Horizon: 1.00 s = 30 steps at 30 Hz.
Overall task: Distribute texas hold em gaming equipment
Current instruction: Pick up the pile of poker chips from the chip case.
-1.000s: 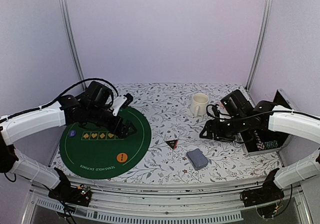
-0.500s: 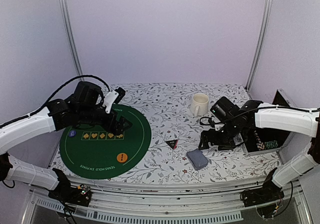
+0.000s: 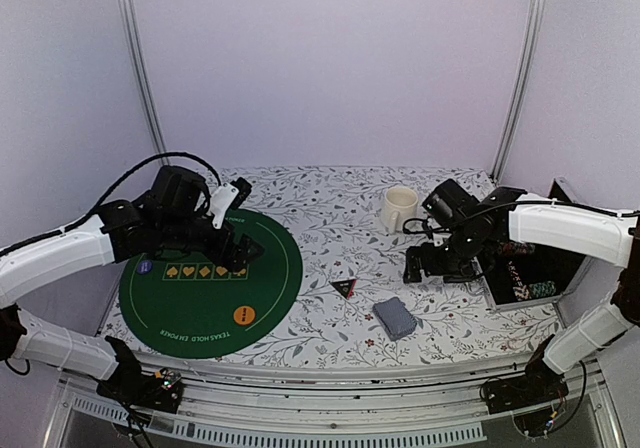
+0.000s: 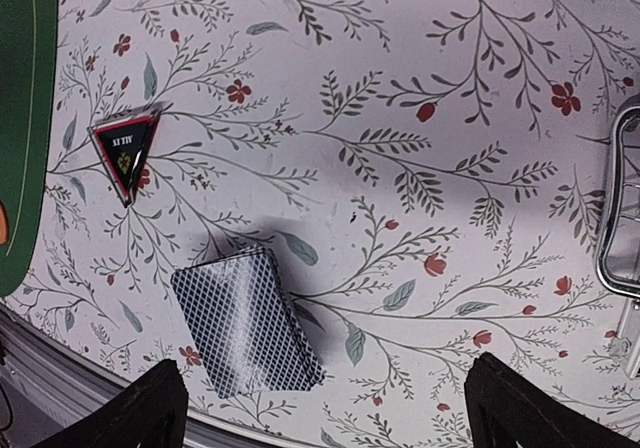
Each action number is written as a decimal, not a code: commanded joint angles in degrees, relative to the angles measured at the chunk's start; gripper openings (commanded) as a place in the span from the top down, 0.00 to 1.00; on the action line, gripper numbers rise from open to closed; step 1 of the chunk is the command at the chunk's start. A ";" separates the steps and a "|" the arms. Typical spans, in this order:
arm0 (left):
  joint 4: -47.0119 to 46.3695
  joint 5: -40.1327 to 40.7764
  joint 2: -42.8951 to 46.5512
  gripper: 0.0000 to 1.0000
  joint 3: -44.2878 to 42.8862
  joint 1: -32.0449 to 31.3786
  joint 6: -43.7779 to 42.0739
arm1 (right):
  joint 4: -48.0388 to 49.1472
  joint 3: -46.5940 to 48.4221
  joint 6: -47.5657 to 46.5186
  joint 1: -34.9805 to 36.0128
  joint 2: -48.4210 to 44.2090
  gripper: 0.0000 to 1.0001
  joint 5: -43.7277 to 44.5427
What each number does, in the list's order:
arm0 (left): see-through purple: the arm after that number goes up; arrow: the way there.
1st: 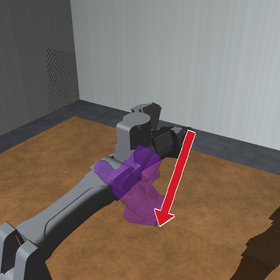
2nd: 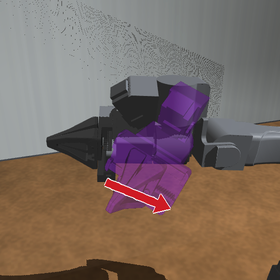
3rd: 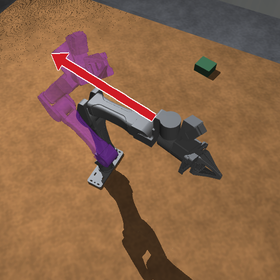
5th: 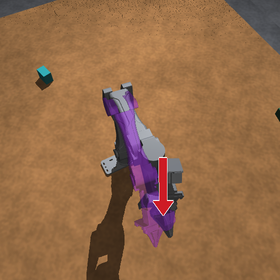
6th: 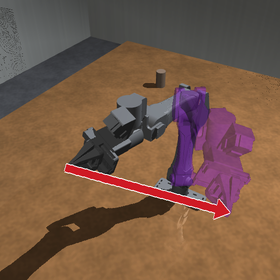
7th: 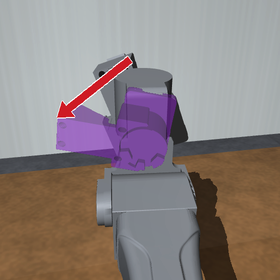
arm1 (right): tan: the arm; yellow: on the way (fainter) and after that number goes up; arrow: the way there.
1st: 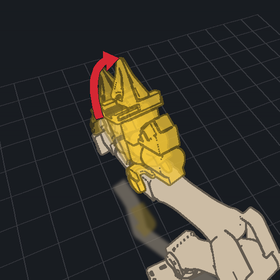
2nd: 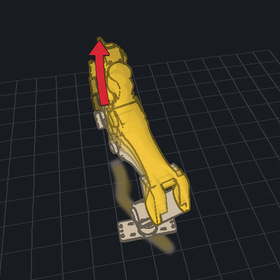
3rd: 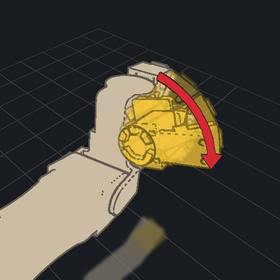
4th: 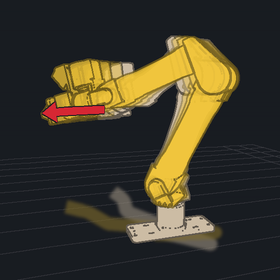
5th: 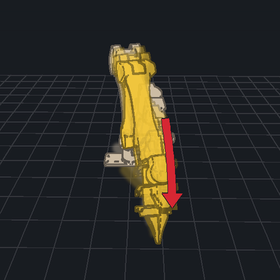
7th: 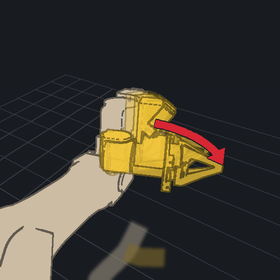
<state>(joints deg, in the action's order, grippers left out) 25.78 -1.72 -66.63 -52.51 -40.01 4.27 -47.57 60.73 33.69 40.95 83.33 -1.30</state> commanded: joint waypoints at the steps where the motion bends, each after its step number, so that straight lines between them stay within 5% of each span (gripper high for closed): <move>1: -1.24 -0.48 -1.27 0.02 0.49 0.81 -0.64 | 0.00 1.70 -0.54 -2.51 -1.34 0.01 4.57; 17: -2.24 2.84 -1.48 0.02 1.10 1.91 0.10 | 6.57 1.09 -16.33 -26.02 -2.70 0.01 5.44; 30: -4.60 -2.71 -3.14 0.02 -0.58 11.62 3.42 | 5.96 6.94 -26.76 -39.04 7.29 0.01 9.32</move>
<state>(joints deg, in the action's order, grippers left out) 22.72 -1.96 -67.83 -51.48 -31.55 6.24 -41.15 65.39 10.46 4.19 88.12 4.51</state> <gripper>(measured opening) 0.981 0.997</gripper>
